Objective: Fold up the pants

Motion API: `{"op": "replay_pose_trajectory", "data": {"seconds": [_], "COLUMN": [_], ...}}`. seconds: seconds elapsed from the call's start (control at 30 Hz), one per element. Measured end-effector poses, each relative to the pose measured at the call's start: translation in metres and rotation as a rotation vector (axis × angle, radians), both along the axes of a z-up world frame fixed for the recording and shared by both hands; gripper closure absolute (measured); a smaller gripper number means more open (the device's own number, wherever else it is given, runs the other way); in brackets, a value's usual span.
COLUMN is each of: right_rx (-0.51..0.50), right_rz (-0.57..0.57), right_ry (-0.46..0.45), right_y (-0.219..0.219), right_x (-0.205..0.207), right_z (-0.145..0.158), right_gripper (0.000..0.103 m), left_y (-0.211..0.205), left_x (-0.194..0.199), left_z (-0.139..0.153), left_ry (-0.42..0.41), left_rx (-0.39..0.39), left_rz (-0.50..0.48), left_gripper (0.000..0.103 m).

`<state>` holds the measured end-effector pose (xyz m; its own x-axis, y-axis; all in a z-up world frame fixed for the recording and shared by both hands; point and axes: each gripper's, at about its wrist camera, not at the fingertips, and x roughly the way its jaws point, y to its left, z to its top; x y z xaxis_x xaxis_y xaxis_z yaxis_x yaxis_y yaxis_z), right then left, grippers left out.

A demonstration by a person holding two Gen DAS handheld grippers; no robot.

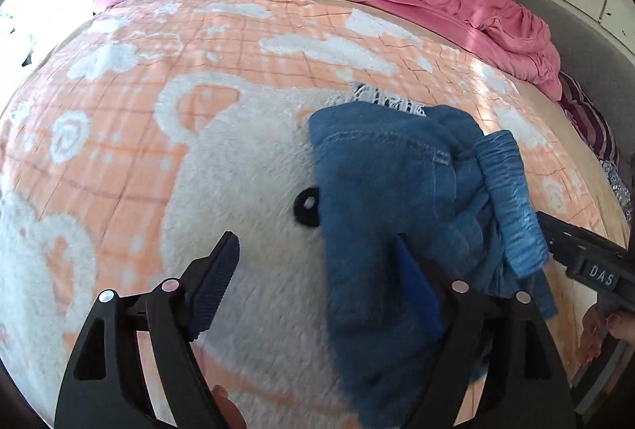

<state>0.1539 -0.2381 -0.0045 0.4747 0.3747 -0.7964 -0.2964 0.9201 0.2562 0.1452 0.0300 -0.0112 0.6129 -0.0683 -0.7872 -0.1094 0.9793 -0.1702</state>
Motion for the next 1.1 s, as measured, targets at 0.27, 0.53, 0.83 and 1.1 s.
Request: {"op": "replay_pose_trajectory", "data": {"seconds": [0.27,0.53,0.83,1.1], "right_rx": [-0.107,-0.009,0.007,0.005], "right_rz": [-0.068,-0.125,-0.108,-0.058], "right_ry": [-0.168,-0.267,-0.428,-0.495], "right_y": [-0.022,-0.046,-0.045,-0.035], "right_x": [-0.054,-0.104,-0.154,-0.197], "right_z": [0.033,0.053,0.079,0.083], "right_gripper": [0.025,0.013,0.009,0.009], "left_y": [0.004,-0.006,-0.017,-0.021], "left_x": [-0.062,-0.108,-0.156,-0.185], "left_z": [0.022,0.051,0.062,0.066], "left_ry": [-0.07,-0.174,-0.214,-0.241], "left_rx": [0.028,0.056,0.078,0.059], "left_rz": [-0.021,-0.018,-0.042,-0.025], "left_gripper": [0.013,0.007,0.005,0.005]}}
